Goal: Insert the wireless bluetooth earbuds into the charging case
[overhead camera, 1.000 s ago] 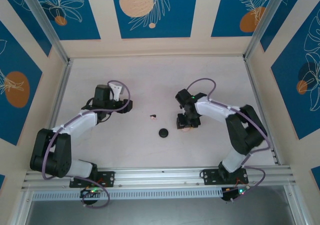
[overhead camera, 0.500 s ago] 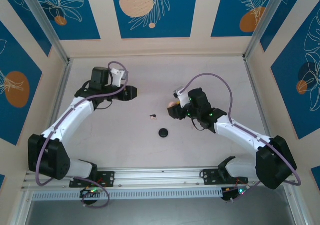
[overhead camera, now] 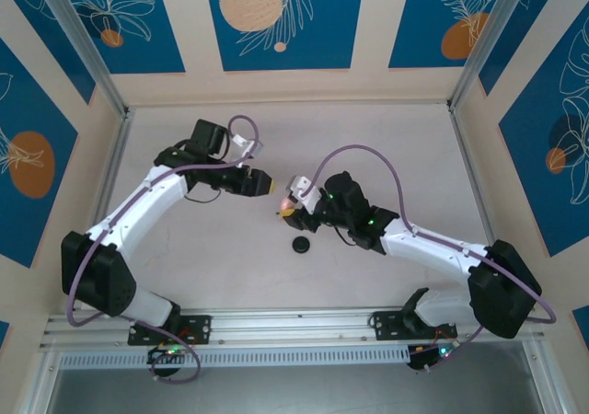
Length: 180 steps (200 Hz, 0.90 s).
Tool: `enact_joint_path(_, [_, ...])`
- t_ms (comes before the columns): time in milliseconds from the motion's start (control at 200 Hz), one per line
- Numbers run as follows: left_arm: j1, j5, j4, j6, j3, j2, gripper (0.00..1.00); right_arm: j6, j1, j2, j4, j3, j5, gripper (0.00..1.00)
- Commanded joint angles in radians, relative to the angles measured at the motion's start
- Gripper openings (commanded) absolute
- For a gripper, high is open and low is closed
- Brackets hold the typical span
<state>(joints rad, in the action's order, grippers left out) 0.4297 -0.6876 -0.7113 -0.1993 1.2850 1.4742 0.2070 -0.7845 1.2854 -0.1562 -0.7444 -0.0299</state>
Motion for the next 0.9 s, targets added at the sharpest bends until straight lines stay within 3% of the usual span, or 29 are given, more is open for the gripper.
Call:
enact_joint_path(0, [0.043,-0.010,-0.055,0.036,0.014,0.001,0.53,0.057,-0.014,0.023,-0.055,-0.049,-0.011,0.38])
enact_joint_path(180, [0.068,0.010,-0.013,0.018,-0.026,-0.019,0.53,0.065,-0.032,0.063,-0.070,-0.076,-0.001,0.37])
enact_joint_path(360, [0.069,0.067,-0.020,0.025,-0.027,-0.018,0.45,0.065,-0.056,0.073,-0.098,-0.078,-0.004,0.37])
enact_joint_path(555, [0.070,0.030,-0.020,0.027,-0.035,-0.003,0.43,0.058,-0.061,0.091,-0.106,-0.088,-0.015,0.37])
enact_joint_path(805, [0.073,0.000,-0.051,0.067,-0.023,0.026,0.20,0.050,-0.060,0.101,-0.129,-0.081,-0.053,0.37])
enact_joint_path(895, [0.073,0.014,-0.049,0.073,-0.023,0.022,0.18,0.045,-0.061,0.093,-0.146,-0.067,-0.074,0.41])
